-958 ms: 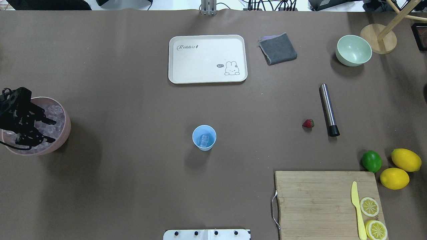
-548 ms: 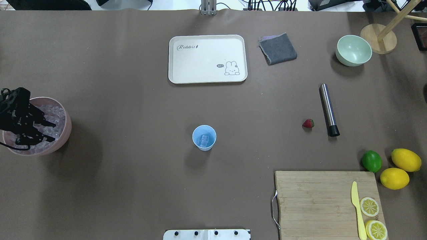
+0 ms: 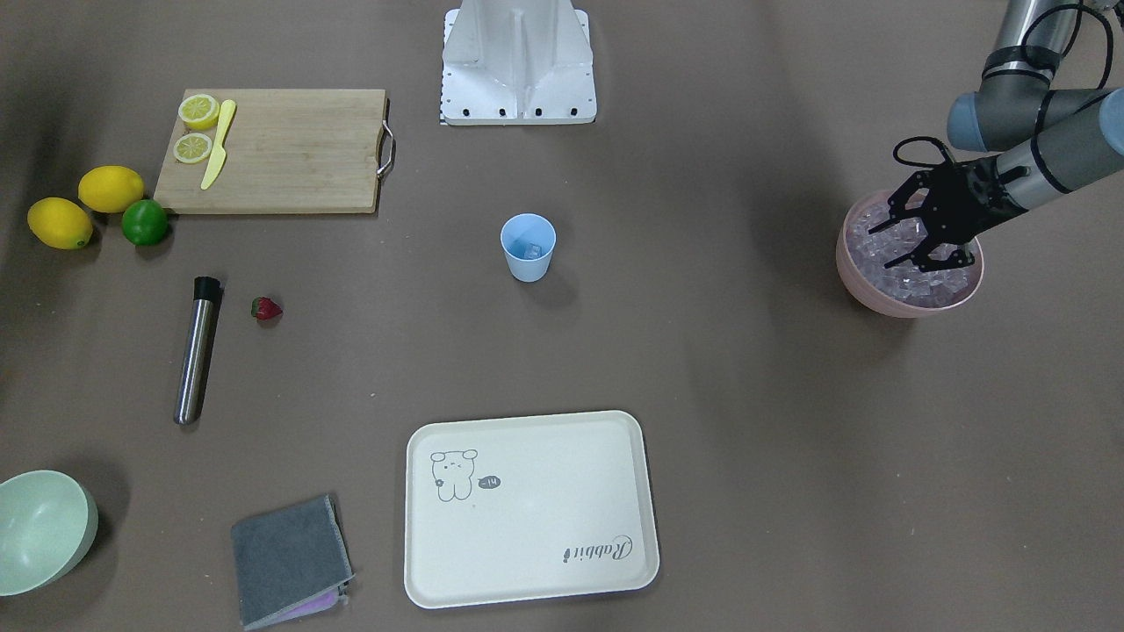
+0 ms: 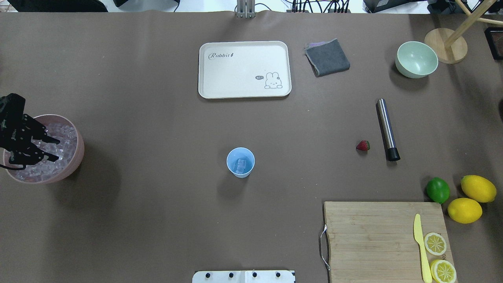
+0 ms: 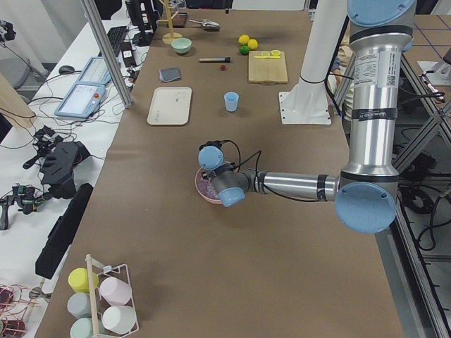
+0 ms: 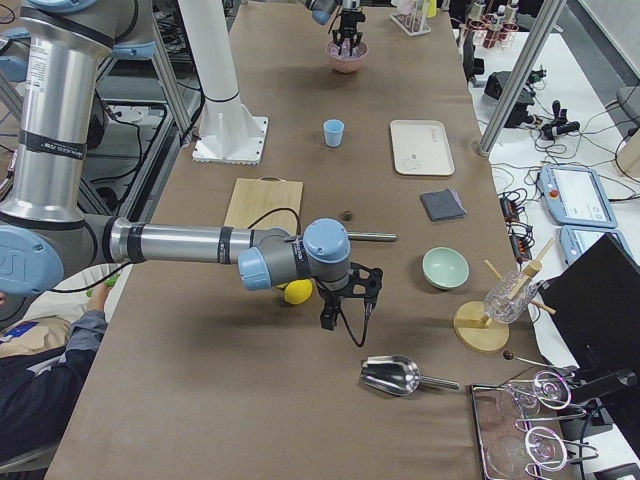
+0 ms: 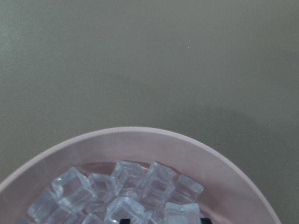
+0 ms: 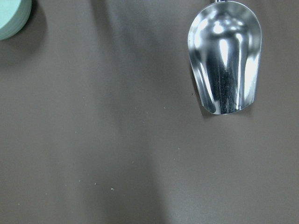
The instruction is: Mash ice and strawberries in cup
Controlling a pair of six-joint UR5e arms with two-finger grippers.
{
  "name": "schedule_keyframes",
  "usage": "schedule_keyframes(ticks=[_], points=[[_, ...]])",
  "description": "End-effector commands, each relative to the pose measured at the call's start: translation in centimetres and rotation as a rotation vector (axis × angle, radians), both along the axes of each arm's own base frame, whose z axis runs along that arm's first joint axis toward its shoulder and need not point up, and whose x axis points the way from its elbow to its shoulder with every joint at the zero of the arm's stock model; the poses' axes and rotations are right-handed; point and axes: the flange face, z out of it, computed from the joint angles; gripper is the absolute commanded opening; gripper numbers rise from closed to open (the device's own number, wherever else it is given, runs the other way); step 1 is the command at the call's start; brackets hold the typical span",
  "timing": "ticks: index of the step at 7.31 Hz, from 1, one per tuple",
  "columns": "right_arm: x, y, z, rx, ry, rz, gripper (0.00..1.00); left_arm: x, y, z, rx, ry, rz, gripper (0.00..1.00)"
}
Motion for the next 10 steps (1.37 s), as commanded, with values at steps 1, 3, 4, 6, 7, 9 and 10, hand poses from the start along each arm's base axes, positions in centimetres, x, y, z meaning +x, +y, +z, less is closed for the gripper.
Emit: schedule_keyframes(ticks=[1, 3, 4, 6, 7, 9, 10], points=[[0.0, 0.0, -0.3, 0.003, -0.003, 0.002, 1.0, -2.2, -1.8, -1.5, -0.025, 0.033, -0.014, 0.0], [0.0, -0.1, -0.3, 0.008, -0.002, -0.001, 1.0, -1.3, -4.1, -4.2, -0.024, 0.044, -0.02, 0.0], [0.0, 0.0, -0.4, 0.005, -0.006, 0.0, 1.0, -0.9, -4.8, -5.5, -0.055, 0.053, -0.035, 0.0], [-0.1, 0.1, -0.1, 0.0, -0.004, 0.0, 1.0, 1.5, -8.5, -11.8, -0.11, 0.102, -0.069, 0.0], [0.0, -0.1, -0.3, 0.004, -0.004, 0.001, 1.0, 2.5, -9.2, -14.6, -0.144, 0.127, -0.076, 0.0], [0.0, -0.2, -0.5, 0.008, -0.005, 0.002, 1.0, 6.6, -8.6, -17.3, -0.174, 0.142, -0.033, 0.0], [0.0, -0.3, -0.6, 0.011, -0.004, 0.003, 1.0, 6.8, -8.8, -18.3, -0.187, 0.15, -0.037, 0.0]])
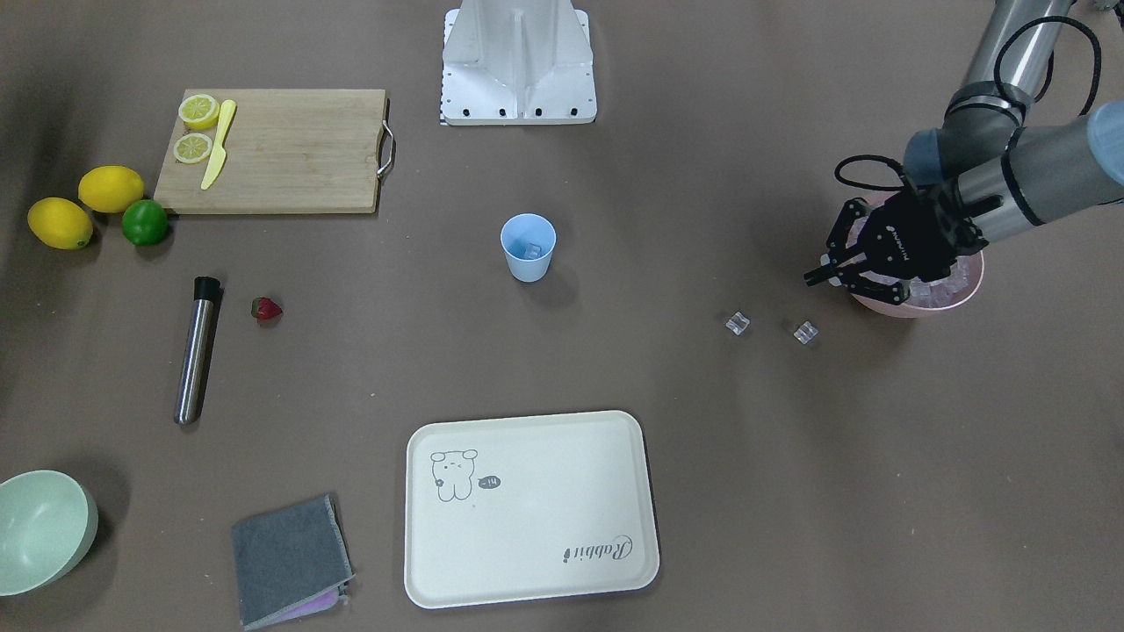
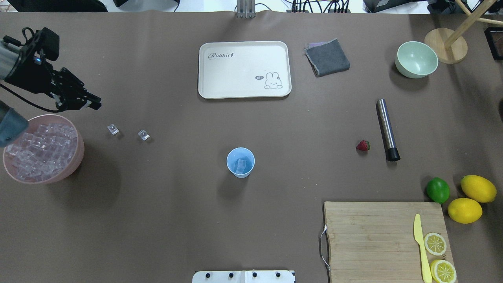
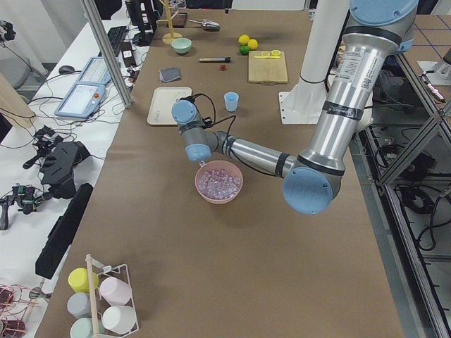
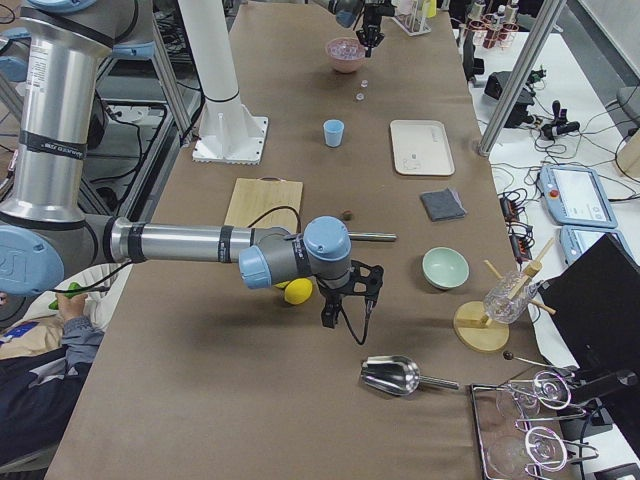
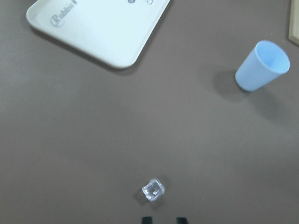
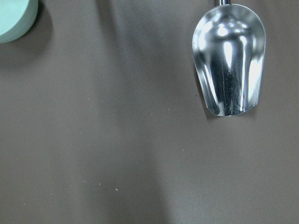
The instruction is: Mash ice and strawberries in cup
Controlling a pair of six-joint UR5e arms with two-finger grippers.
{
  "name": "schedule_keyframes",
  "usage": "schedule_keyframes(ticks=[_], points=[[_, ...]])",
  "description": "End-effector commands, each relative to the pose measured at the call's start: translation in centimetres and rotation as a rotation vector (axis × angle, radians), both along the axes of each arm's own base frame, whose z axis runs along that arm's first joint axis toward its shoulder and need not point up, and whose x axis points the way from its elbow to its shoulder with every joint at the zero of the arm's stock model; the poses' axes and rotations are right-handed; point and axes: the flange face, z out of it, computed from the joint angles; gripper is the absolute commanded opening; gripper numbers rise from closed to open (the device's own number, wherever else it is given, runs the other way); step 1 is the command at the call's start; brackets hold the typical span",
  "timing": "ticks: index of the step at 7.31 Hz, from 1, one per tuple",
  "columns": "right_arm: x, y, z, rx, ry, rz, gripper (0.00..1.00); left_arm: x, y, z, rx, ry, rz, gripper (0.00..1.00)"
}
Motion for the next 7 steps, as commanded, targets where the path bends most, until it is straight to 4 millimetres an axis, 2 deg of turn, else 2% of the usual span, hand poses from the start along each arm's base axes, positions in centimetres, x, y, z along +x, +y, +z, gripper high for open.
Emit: schedule_keyframes(ticks=[1, 2, 3, 4, 6, 7], points=[[0.0, -0.1, -0.1, 0.002, 0.001, 0.001, 1.0, 1.9, 0.2, -1.5, -0.029, 0.01, 0.015, 0.0], [0.0, -0.1, 0.0, 0.001, 0.001, 0.001, 1.0, 2.8, -0.1, -1.4, -0.026, -0.001, 0.003, 0.0], [0.0, -0.1, 0.0, 0.001, 0.001, 0.001, 1.0, 4.1, 0.1, -1.0, -0.022, -0.014, -0.006, 0.06], [0.0, -0.2, -0.1, 0.002, 0.001, 0.001, 1.0, 5.0, 0.3, -1.0, -0.012, -0.023, -0.024, 0.79], [-0.1, -0.2, -0.2, 0.004, 0.001, -0.001, 1.0, 7.1, 0.6, -0.1, -0.008, -0.051, -0.048, 0.83], [0.0, -0.2, -0.3, 0.007, 0.0, 0.001, 1.0, 7.2, 0.6, 0.2, -0.011, -0.058, -0.057, 0.83]])
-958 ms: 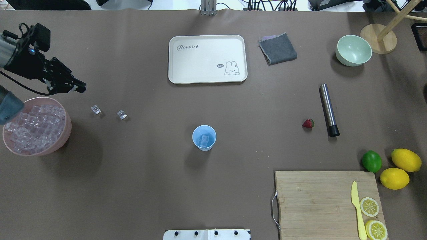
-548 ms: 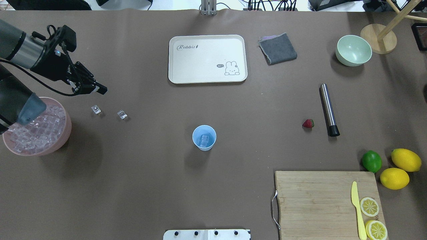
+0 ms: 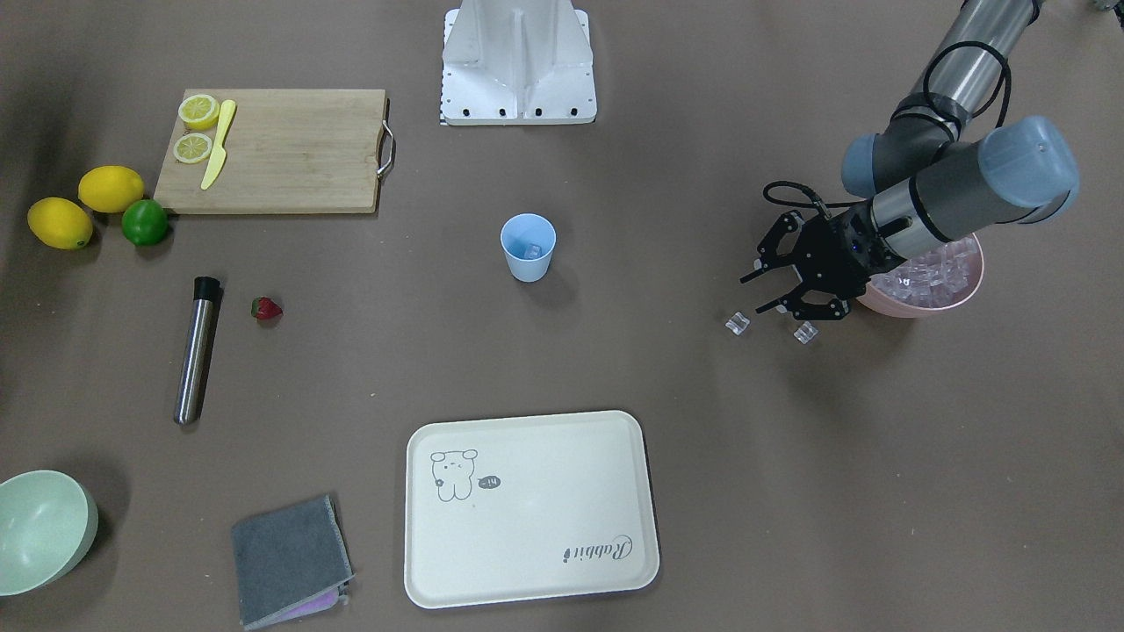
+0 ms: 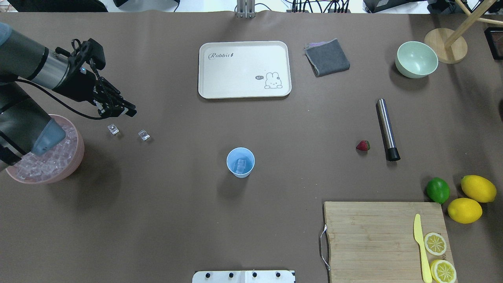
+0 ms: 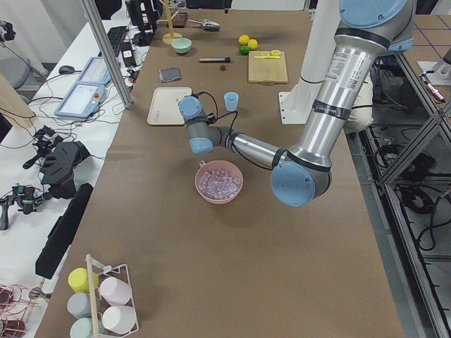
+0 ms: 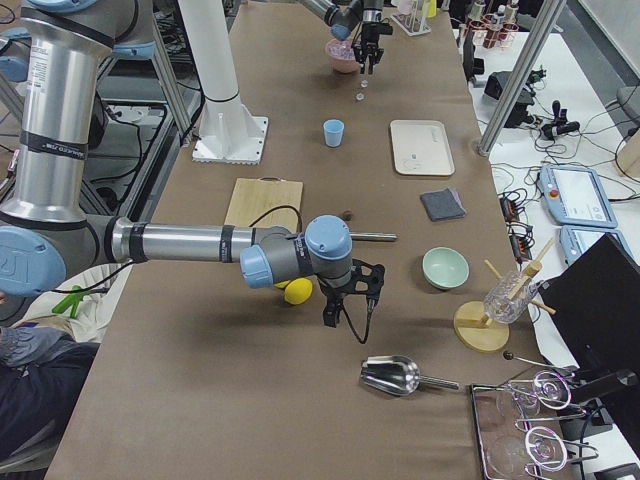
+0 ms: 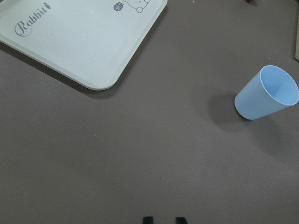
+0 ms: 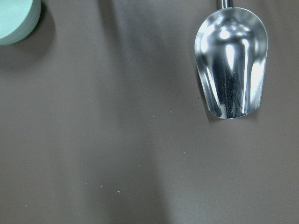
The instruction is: Mash ice and strawberries in cup
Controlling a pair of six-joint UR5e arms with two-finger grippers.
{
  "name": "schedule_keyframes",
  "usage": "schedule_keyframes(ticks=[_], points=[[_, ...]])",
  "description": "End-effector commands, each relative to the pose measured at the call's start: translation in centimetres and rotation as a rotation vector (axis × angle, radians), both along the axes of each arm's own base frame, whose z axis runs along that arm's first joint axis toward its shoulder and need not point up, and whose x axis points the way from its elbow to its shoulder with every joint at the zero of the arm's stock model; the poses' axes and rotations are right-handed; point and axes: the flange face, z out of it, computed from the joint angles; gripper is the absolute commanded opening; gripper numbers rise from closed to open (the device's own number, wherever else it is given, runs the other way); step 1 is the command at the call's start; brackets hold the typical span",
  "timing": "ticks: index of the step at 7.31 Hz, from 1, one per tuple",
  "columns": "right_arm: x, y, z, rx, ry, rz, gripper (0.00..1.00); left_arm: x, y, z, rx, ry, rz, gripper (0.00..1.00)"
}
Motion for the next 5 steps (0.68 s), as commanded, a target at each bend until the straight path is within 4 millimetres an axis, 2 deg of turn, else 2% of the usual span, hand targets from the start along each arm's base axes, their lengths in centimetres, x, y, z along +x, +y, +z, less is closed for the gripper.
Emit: schedule_keyframes(ticks=[1, 2, 3, 4, 5], points=[[0.0, 0.0, -0.1, 0.003, 0.0, 0.001, 1.0, 0.9, -0.1, 1.3, -0.013, -0.024, -0.013, 0.83], [0.0, 0.0, -0.1, 0.001, -0.002, 0.001, 1.0, 1.5, -0.5, 2.6, -0.035, -0.041, -0.01, 0.83], [0.0, 0.1, 0.0, 0.0, -0.001, 0.001, 1.0, 2.8, -0.1, 3.0, -0.021, -0.064, -0.042, 0.83], [0.0, 0.1, 0.0, -0.002, -0.001, -0.001, 1.0, 5.1, 1.2, 3.6, -0.01, -0.085, -0.044, 0.83], [0.0, 0.1, 0.1, 0.0, 0.0, 0.0, 1.0, 6.0, 1.7, 4.2, -0.008, -0.102, -0.054, 0.83]])
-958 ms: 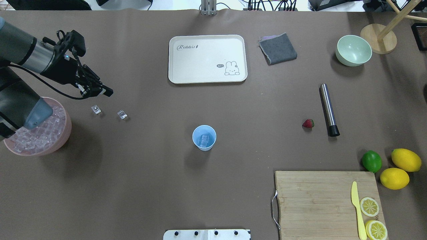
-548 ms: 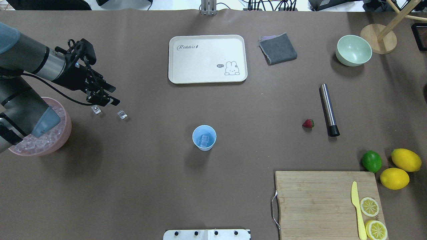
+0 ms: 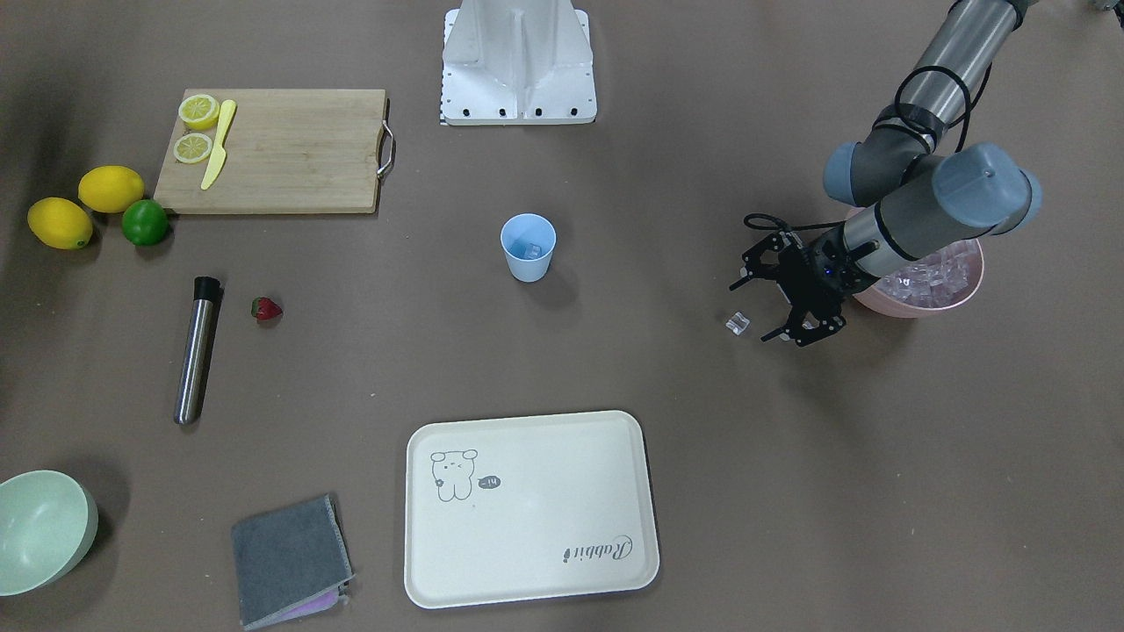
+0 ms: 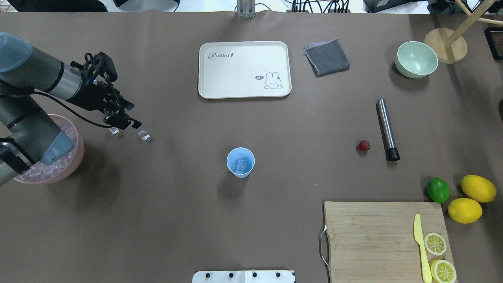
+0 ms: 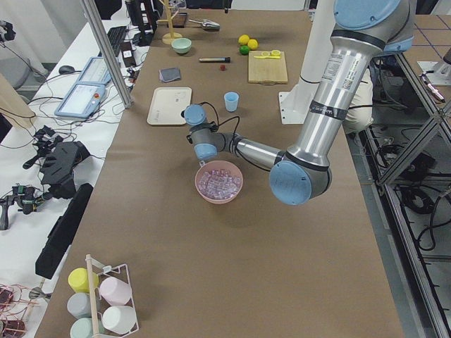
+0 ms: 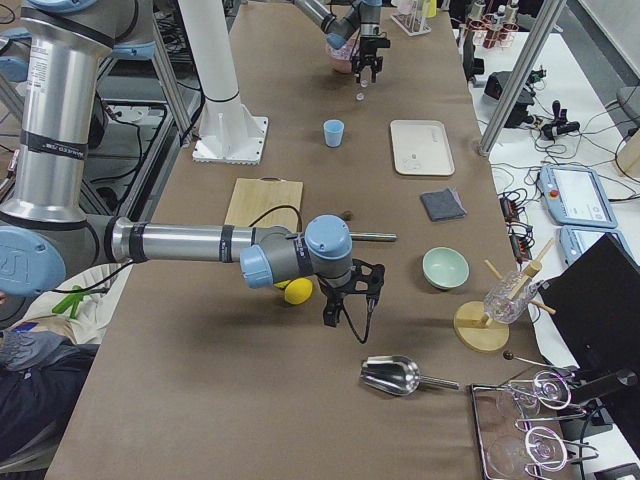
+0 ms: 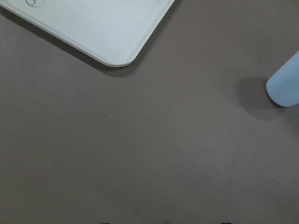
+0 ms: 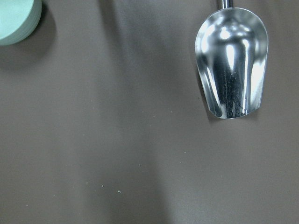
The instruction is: Mash ice and strawberries in cup
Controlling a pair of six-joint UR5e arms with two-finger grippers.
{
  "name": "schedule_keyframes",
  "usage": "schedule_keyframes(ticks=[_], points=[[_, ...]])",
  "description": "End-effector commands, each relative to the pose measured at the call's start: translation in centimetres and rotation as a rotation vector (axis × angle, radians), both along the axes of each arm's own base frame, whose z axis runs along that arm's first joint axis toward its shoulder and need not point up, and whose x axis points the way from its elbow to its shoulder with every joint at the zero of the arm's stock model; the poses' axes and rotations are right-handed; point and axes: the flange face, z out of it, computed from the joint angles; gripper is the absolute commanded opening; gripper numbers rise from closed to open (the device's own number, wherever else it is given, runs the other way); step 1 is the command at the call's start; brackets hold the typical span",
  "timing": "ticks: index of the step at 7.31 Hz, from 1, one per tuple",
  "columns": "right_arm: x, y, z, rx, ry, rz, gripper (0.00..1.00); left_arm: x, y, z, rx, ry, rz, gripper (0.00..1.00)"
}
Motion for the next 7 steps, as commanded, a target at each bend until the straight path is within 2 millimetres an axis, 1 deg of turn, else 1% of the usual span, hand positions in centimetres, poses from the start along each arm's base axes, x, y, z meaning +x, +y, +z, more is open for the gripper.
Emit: schedule_keyframes(ticks=[1, 3, 4, 5, 6, 7], points=[[0.0, 0.0, 0.1, -0.001, 0.002, -0.002, 1.0, 2.7, 1.2, 1.6, 0.011, -0.047, -0.028, 0.83], [0.0, 0.0, 0.1, -0.001, 0.002, -0.002, 1.0, 3.4, 1.3, 2.8, 0.001, -0.069, -0.033, 0.82], [0.0, 0.0, 0.2, -0.003, 0.002, -0.002, 1.0, 3.7, 1.2, 3.0, 0.013, -0.08, -0.056, 0.81], [0.0, 0.0, 0.2, -0.003, 0.002, -0.002, 1.0, 4.3, 1.8, 3.1, 0.013, -0.083, -0.049, 0.8], [0.0, 0.0, 0.2, -0.001, 0.002, 0.0, 1.0, 4.3, 1.8, 2.9, 0.014, -0.08, -0.049, 0.69], [0.0, 0.1, 0.3, -0.004, 0.003, 0.0, 1.0, 4.2, 1.9, 2.9, 0.008, -0.079, -0.05, 0.48]])
